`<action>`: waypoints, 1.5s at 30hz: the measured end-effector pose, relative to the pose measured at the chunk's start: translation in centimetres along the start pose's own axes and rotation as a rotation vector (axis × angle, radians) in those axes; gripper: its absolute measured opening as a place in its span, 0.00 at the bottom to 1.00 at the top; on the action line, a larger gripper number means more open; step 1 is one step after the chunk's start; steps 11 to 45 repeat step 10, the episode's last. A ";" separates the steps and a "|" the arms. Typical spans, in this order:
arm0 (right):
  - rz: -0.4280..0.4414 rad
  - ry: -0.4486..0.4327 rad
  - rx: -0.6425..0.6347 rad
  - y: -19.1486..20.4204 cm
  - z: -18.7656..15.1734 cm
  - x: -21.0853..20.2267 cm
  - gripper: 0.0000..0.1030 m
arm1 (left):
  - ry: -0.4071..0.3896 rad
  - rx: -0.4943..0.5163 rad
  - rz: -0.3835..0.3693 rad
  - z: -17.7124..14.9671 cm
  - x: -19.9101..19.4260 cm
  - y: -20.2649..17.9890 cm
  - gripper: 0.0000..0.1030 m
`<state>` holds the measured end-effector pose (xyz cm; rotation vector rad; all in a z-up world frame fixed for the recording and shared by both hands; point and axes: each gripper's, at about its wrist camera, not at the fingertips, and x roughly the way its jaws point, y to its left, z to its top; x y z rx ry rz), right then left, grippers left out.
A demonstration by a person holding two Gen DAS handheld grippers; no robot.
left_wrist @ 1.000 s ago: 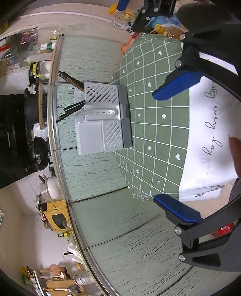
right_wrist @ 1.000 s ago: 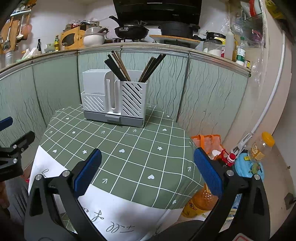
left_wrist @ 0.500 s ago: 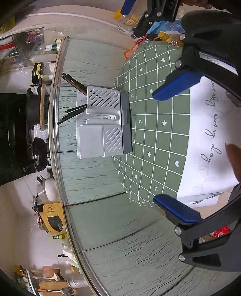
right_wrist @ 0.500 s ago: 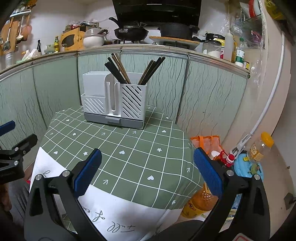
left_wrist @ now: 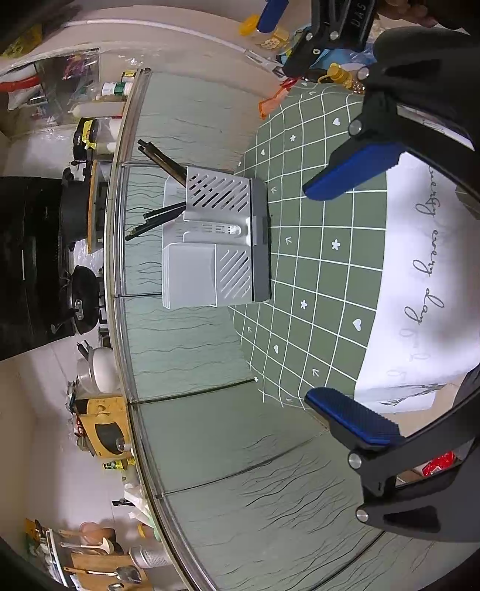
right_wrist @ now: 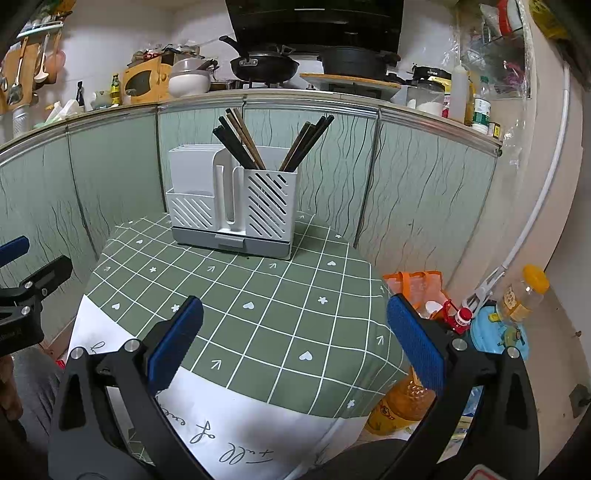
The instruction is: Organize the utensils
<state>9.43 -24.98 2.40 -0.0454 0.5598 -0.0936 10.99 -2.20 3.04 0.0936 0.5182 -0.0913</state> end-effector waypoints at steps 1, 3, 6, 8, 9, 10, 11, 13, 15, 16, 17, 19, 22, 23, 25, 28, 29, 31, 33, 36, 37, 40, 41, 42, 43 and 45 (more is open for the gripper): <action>0.000 0.000 0.001 0.0 0.0 0.0 0.93 | -0.001 -0.001 -0.004 0.0 0.0 0.0 0.96; 0.000 0.000 0.001 0.0 0.0 0.0 0.93 | -0.001 0.006 -0.010 0.0 -0.1 -0.1 0.96; 0.000 0.002 0.002 -0.1 0.0 0.1 0.93 | -0.002 0.004 -0.015 0.0 -0.1 -0.1 0.96; -0.001 0.001 0.004 -0.1 0.0 0.2 0.93 | 0.001 0.002 -0.011 0.0 0.0 -0.1 0.96; -0.001 0.003 0.006 -0.1 0.0 0.3 0.93 | 0.001 0.002 -0.010 0.0 0.1 -0.1 0.96; -0.002 0.002 0.007 -0.2 0.0 0.3 0.93 | 0.003 0.003 -0.009 0.0 0.2 -0.1 0.96; -0.002 0.002 0.007 -0.2 0.0 0.3 0.93 | 0.003 0.003 -0.009 0.0 0.2 -0.1 0.96; -0.002 0.002 0.007 -0.2 0.0 0.3 0.93 | 0.003 0.003 -0.009 0.0 0.2 -0.1 0.96; -0.002 0.002 0.007 -0.2 0.0 0.3 0.93 | 0.003 0.003 -0.009 0.0 0.2 -0.1 0.96; -0.002 0.002 0.007 -0.2 0.0 0.3 0.93 | 0.003 0.003 -0.009 0.0 0.2 -0.1 0.96; -0.002 0.002 0.007 -0.2 0.0 0.3 0.93 | 0.003 0.003 -0.009 0.0 0.2 -0.1 0.96; -0.002 0.002 0.007 -0.2 0.0 0.3 0.93 | 0.003 0.003 -0.009 0.0 0.2 -0.1 0.96; -0.002 0.002 0.007 -0.2 0.0 0.3 0.93 | 0.003 0.003 -0.009 0.0 0.2 -0.1 0.96; -0.002 0.002 0.007 -0.2 0.0 0.3 0.93 | 0.003 0.003 -0.009 0.0 0.2 -0.1 0.96; -0.002 0.002 0.007 -0.2 0.0 0.3 0.93 | 0.003 0.003 -0.009 0.0 0.2 -0.1 0.96; -0.002 0.002 0.007 -0.2 0.0 0.3 0.93 | 0.003 0.003 -0.009 0.0 0.2 -0.1 0.96; -0.002 0.002 0.007 -0.2 0.0 0.3 0.93 | 0.003 0.003 -0.009 0.0 0.2 -0.1 0.96; -0.002 0.002 0.007 -0.2 0.0 0.3 0.93 | 0.003 0.003 -0.009 0.0 0.2 -0.1 0.96; -0.002 0.002 0.007 -0.2 0.0 0.3 0.93 | 0.003 0.003 -0.009 0.0 0.2 -0.1 0.96; -0.002 0.002 0.007 -0.2 0.0 0.3 0.93 | 0.003 0.003 -0.009 0.0 0.2 -0.1 0.96; -0.002 0.002 0.007 -0.2 0.0 0.3 0.93 | 0.003 0.003 -0.009 0.0 0.2 -0.1 0.96; -0.002 0.002 0.007 -0.2 0.0 0.3 0.93 | 0.003 0.003 -0.009 0.0 0.2 -0.1 0.96; -0.002 0.002 0.007 -0.2 0.0 0.3 0.93 | 0.003 0.003 -0.009 0.0 0.2 -0.1 0.96; -0.002 0.002 0.007 -0.2 0.0 0.3 0.93 | 0.003 0.003 -0.009 0.0 0.2 -0.1 0.96; -0.002 0.002 0.007 -0.2 0.0 0.3 0.93 | 0.003 0.003 -0.009 0.0 0.2 -0.1 0.96; -0.002 0.002 0.007 -0.2 0.0 0.3 0.93 | 0.003 0.003 -0.009 0.0 0.2 -0.1 0.96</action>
